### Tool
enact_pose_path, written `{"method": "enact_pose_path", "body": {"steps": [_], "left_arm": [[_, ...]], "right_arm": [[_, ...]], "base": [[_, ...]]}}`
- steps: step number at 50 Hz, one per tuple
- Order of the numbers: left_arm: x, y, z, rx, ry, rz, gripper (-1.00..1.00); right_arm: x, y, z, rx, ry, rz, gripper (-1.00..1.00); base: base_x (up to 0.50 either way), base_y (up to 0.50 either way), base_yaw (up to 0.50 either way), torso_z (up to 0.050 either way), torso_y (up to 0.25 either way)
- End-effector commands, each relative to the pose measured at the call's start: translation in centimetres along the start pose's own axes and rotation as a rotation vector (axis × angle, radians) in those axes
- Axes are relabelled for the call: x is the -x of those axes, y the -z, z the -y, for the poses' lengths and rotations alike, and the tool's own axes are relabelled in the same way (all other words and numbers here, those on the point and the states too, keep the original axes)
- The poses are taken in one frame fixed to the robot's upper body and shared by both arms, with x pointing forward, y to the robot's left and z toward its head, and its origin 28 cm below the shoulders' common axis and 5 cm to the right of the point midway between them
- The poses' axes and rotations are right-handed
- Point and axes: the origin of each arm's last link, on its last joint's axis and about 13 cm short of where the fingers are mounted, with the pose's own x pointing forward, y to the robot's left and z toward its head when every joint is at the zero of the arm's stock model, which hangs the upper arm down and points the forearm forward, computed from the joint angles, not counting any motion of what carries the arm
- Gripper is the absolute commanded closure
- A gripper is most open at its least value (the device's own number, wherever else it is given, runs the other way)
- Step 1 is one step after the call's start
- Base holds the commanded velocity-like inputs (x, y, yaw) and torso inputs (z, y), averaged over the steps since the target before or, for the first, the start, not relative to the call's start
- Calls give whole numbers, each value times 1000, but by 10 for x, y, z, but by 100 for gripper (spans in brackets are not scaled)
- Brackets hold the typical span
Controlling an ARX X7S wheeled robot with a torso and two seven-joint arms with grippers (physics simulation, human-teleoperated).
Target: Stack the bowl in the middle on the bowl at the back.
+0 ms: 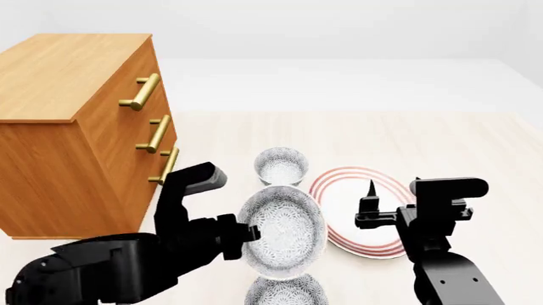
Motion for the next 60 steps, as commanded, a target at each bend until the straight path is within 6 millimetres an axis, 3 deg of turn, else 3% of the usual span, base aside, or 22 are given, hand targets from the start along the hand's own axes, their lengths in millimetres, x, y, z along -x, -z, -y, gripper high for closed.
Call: {"method": "enact_pose_path", "body": {"steps": [1, 24, 60], "left_arm": [[25, 14, 9, 9, 31, -34, 100], [30, 32, 12, 12, 29, -112, 100], [9, 48, 2, 98, -13, -218, 100]], "right_arm": [[-1, 0, 1, -8, 7, 0, -100], [2, 3, 4, -38, 28, 7, -100], [1, 10, 5, -53, 38, -7, -100]], "base": [[0, 0, 0, 0, 0], [0, 0, 0, 0, 0], [0, 0, 0, 0, 0]]}}
